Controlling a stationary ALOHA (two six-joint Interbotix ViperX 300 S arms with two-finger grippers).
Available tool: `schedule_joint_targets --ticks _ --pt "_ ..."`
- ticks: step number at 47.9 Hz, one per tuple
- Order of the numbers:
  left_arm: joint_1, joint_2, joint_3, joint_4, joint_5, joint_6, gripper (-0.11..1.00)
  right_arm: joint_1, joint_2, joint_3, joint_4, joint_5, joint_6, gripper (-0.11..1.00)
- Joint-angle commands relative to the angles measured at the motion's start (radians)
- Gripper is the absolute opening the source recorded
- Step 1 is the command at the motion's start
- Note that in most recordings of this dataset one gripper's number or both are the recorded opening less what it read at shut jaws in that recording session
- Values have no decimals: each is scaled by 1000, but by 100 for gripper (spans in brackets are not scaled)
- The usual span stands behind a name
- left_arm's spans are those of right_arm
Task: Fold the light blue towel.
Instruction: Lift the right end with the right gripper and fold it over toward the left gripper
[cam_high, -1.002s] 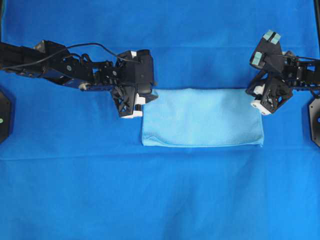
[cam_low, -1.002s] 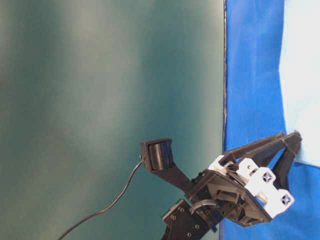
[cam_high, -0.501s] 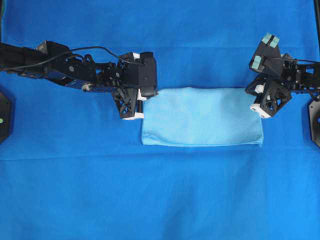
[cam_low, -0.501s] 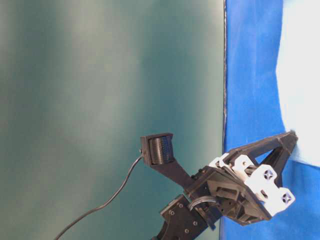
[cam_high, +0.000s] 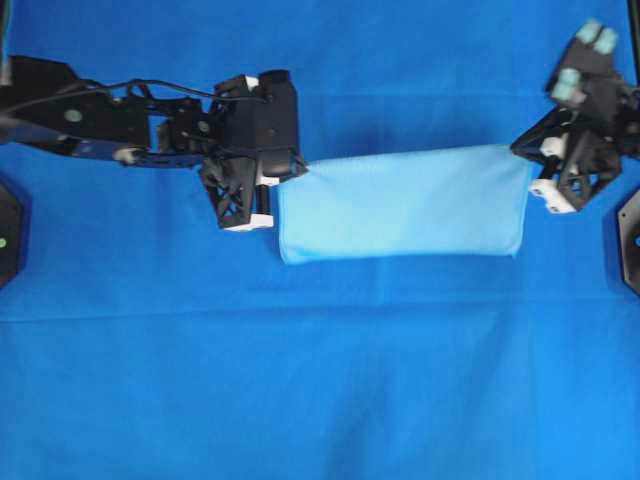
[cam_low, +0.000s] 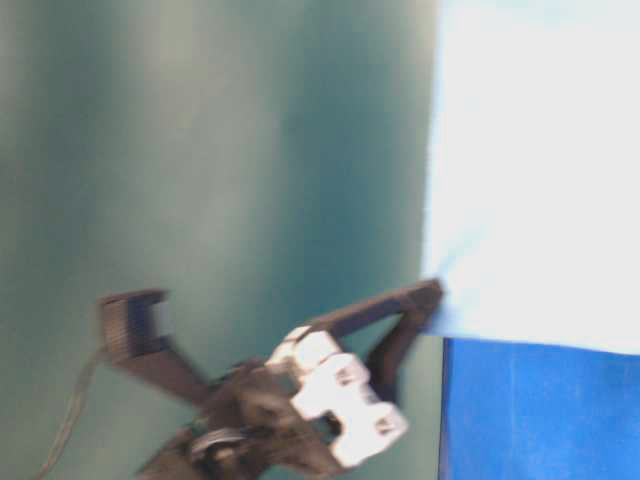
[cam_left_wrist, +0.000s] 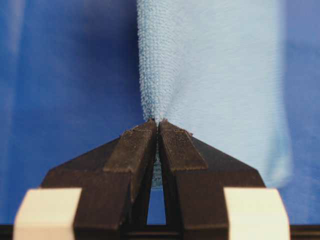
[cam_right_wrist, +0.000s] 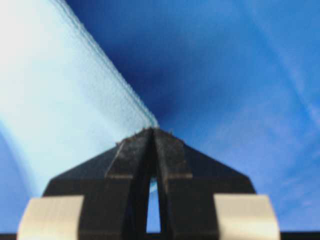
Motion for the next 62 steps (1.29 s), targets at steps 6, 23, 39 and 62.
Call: schedule_joint_targets --ticks 6,23,39,62 --pt "9 -77 -48 0 25 23 2 -3 -146 -40 -6 71 -5 1" --pt "26 -75 -81 0 63 20 2 -3 -181 -41 -12 87 -3 1" --pt "-87 -58 -100 0 60 -38 2 -58 -77 -98 -144 0 6 1" --pt "-250 78 -291 0 41 -51 2 -178 334 -377 -273 -170 -5 1"
